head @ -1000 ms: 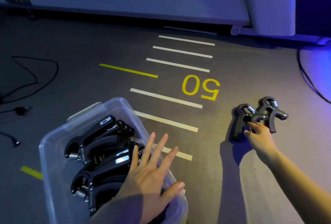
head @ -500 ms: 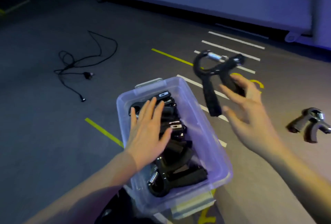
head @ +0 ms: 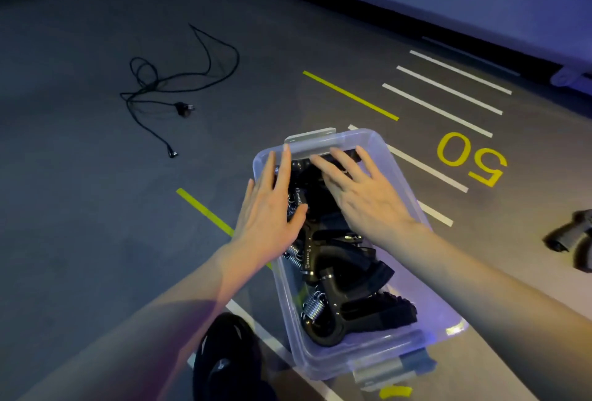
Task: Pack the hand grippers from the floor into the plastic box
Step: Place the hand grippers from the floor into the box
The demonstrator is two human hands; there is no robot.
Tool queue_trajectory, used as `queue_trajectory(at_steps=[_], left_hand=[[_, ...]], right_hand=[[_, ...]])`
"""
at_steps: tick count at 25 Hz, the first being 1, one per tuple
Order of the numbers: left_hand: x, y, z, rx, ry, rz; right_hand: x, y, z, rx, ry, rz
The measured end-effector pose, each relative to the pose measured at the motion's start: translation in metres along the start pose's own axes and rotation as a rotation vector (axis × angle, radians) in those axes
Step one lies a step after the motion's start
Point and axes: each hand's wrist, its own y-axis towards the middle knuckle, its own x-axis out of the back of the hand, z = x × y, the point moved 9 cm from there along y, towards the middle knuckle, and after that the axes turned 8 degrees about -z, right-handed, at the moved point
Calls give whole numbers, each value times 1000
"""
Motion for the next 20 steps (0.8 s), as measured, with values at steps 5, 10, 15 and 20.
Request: queue_trajectory(at_steps=[5, 10, 15, 20], left_hand=[[-15, -1, 5, -16, 165, 117], [-26, -9, -1, -80, 361, 169], [-32, -13, -1, -138, 474, 182], [-39, -12, -8, -265, 516, 167]], right_hand=[[-8, -14, 13, -44, 380, 11], [-30, -29, 25, -95, 606, 165], [-37, -30, 23, -77, 614, 212], [-5, -41, -27, -376, 912, -86]])
